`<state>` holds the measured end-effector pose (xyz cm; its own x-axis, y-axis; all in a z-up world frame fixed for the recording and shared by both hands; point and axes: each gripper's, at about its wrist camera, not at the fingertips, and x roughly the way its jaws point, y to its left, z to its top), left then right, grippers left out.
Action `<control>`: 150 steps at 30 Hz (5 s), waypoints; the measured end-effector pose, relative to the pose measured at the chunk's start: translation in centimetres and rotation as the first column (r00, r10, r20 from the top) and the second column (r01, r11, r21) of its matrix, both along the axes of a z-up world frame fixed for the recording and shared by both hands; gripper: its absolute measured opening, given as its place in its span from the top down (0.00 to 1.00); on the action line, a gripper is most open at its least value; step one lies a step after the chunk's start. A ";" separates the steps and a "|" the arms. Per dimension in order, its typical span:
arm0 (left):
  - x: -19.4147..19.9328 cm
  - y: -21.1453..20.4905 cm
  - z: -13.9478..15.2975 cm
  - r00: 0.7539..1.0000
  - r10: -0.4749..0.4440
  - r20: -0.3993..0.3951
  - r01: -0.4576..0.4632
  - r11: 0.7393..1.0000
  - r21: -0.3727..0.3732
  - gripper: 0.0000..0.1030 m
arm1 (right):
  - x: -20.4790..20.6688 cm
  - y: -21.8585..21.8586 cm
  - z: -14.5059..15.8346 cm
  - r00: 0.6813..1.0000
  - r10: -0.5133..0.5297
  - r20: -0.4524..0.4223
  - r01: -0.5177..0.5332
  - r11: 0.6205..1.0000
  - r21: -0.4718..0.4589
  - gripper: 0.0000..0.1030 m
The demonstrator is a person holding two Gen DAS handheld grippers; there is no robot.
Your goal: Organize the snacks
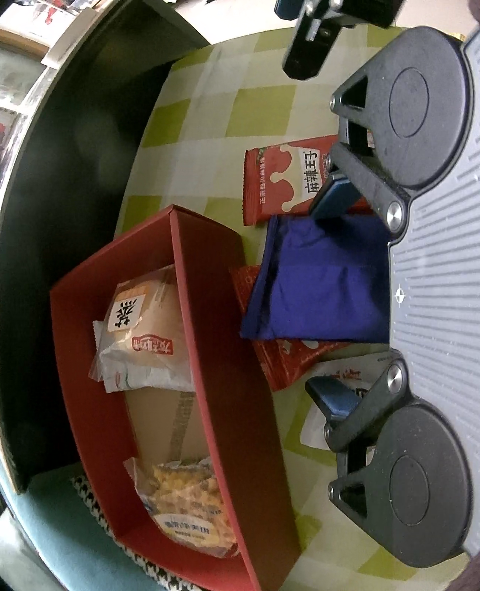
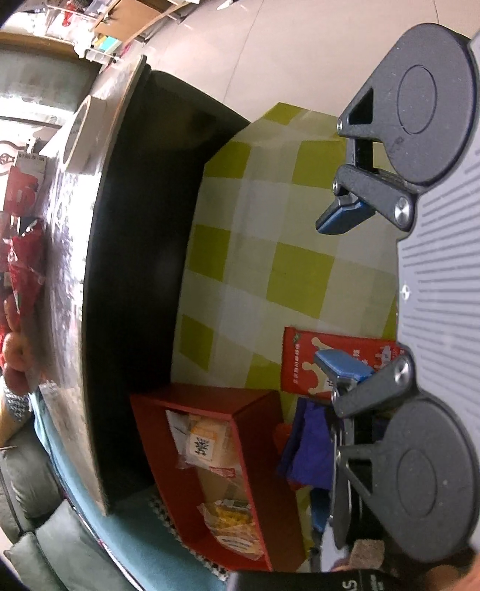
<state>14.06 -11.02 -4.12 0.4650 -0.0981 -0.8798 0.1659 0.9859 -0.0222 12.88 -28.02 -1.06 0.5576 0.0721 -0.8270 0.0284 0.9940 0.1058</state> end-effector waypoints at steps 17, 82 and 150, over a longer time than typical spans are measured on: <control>-0.8 1.7 0.9 0.999 -0.035 -0.041 0.034 0.999 -0.029 0.30 | 1.2 1.0 -2.0 0.996 0.028 -0.088 -0.029 1.000 -0.012 0.32; -1.5 6.6 2.6 0.994 0.062 -0.093 -0.073 0.990 -0.117 0.19 | 1.7 3.8 -5.4 0.972 0.181 -0.148 -0.192 0.980 -0.056 0.00; 3.1 10.6 10.0 0.965 0.201 0.168 -0.174 0.971 -0.163 0.27 | 7.6 8.8 4.2 0.965 0.200 0.167 -0.218 0.971 0.097 0.51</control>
